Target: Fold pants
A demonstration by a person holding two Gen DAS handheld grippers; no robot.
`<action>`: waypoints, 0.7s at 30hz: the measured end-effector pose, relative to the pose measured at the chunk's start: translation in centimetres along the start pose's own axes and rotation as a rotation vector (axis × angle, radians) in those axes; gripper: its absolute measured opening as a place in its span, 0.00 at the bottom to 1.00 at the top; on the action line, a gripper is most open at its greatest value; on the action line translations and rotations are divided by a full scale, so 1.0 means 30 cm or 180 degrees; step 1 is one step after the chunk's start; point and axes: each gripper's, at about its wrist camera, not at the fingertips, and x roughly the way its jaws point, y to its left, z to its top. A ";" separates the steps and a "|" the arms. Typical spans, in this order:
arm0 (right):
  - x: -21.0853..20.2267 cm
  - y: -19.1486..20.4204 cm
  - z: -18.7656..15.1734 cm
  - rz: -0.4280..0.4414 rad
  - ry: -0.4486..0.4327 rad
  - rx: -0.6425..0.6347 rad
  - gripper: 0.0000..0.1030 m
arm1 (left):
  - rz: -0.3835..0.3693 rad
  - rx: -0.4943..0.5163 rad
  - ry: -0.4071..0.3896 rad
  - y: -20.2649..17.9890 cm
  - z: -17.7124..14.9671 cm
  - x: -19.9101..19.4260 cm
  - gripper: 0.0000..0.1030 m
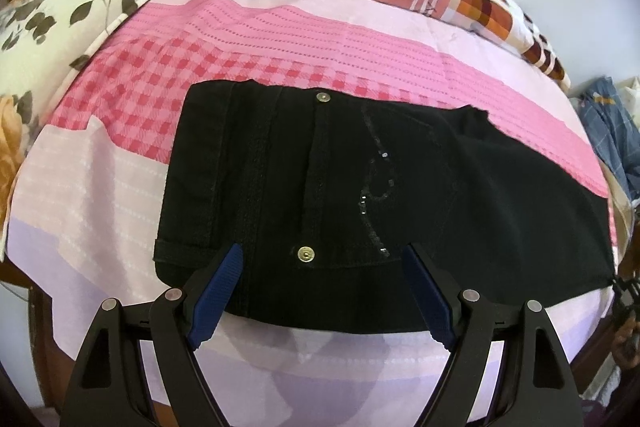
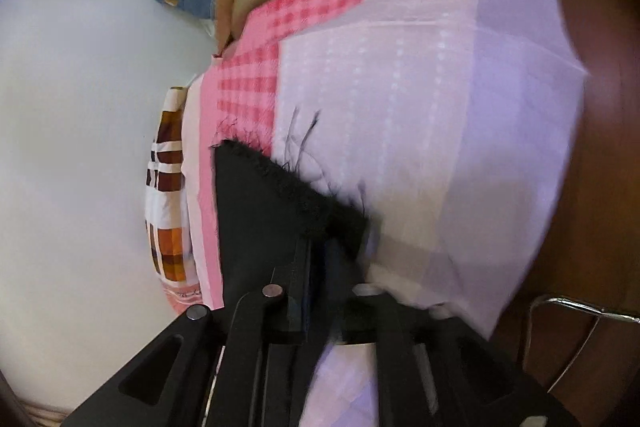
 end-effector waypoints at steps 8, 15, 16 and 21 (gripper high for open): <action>0.270 0.158 -0.255 0.0316 0.1145 -0.0426 0.13 | -0.0243 -0.0081 -0.0037 -0.028 -0.017 -0.013 0.80; 0.351 0.118 -0.275 0.0178 0.1182 -0.0317 0.15 | -0.0374 -0.0169 -0.0079 -0.019 -0.041 -0.030 0.80; 0.356 0.115 -0.279 0.0178 0.1177 -0.0296 0.16 | -0.0390 -0.0191 -0.0067 -0.016 -0.043 -0.026 0.80; 0.342 0.118 -0.308 0.0186 0.1196 -0.0254 0.30 | -0.0448 -0.0293 0.0031 -0.005 -0.053 0.000 0.80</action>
